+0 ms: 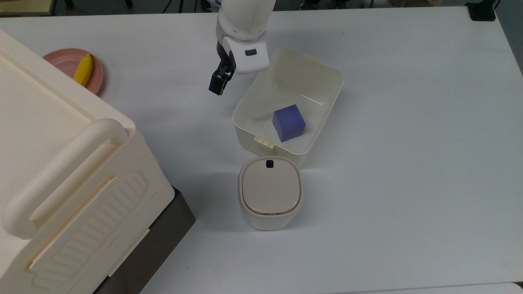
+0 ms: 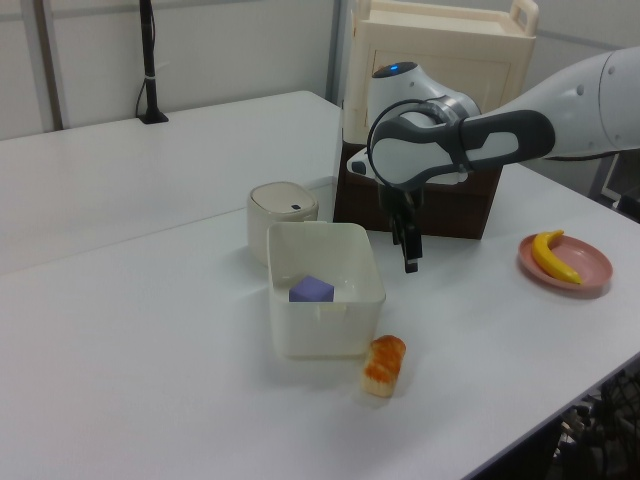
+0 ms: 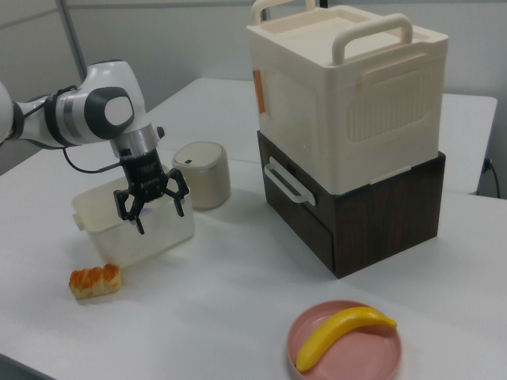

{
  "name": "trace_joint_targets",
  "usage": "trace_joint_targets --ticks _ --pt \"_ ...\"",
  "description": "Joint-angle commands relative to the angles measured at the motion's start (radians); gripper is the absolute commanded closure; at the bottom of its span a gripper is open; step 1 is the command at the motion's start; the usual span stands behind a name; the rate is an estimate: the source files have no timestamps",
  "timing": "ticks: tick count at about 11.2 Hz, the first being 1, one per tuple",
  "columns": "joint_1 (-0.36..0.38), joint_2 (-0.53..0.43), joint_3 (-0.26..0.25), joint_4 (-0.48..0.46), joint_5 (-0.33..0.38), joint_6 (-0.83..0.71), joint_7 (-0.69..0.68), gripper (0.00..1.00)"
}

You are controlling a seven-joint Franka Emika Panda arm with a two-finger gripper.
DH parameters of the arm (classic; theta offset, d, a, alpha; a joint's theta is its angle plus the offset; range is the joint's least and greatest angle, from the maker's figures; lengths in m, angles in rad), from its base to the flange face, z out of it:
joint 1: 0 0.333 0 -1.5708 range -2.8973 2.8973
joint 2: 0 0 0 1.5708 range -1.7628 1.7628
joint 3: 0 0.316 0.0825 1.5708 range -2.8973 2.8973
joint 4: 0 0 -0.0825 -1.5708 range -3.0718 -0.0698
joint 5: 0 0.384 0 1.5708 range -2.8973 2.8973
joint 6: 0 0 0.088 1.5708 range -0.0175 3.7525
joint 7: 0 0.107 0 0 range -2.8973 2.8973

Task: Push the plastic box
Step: 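Push the white plastic box along the table with the gripper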

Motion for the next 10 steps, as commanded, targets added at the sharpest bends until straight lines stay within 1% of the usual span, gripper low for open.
trace_joint_targets --ticks 1,4,6,8,10 --pt "0.029 -0.010 -0.007 -0.033 -0.022 0.032 0.048 0.00" --pt "0.046 0.018 -0.007 -0.027 -0.028 0.032 0.059 0.00" --pt "0.054 0.033 -0.007 -0.027 -0.039 0.046 0.099 0.00" --pt "0.057 0.036 -0.007 -0.026 -0.039 0.060 0.159 0.00" --pt "0.077 0.044 -0.007 -0.024 -0.039 0.075 0.243 0.00"
